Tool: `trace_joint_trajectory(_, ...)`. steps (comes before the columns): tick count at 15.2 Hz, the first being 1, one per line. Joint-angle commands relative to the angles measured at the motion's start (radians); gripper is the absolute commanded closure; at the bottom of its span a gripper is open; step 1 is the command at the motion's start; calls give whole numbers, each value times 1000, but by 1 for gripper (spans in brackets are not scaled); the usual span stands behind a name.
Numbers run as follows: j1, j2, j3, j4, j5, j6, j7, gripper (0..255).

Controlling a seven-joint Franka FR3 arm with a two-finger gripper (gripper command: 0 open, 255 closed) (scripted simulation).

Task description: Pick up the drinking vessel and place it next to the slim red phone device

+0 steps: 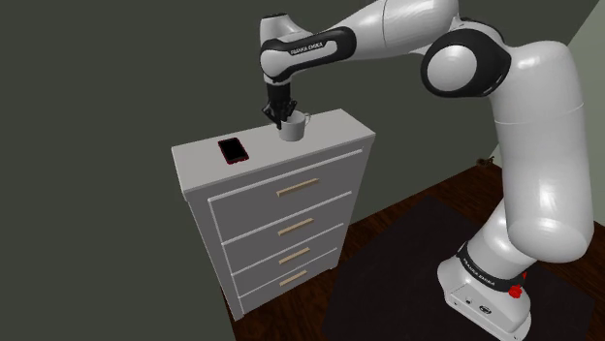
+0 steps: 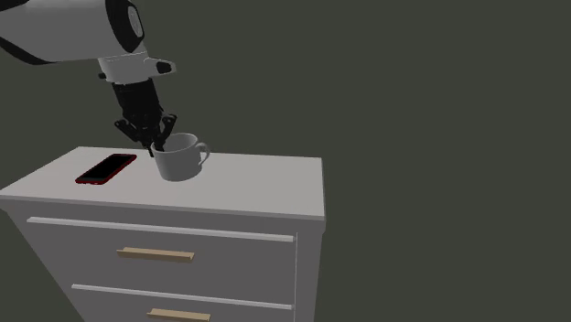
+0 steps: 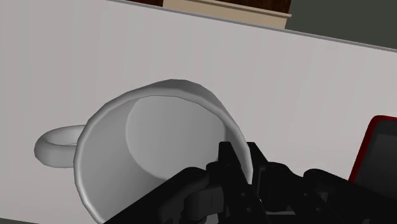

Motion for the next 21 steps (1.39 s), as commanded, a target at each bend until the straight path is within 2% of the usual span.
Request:
trace_joint_trajectory(1,0,7,0,-15,-1,23,2,255)
trace_joint_trajectory(9,0,10,-1,-20,-1,30,2,255)
trace_joint_trajectory(10,0,10,-1,-20,-1,30,2,0)
trace_joint_trajectory(15,0,10,-1,-20,-1,30,2,0)
trace_joint_trajectory(19,4,-16,2,66,2,-81,-1,0)
trace_joint_trajectory(21,4,-16,2,65,2,-81,-1,0)
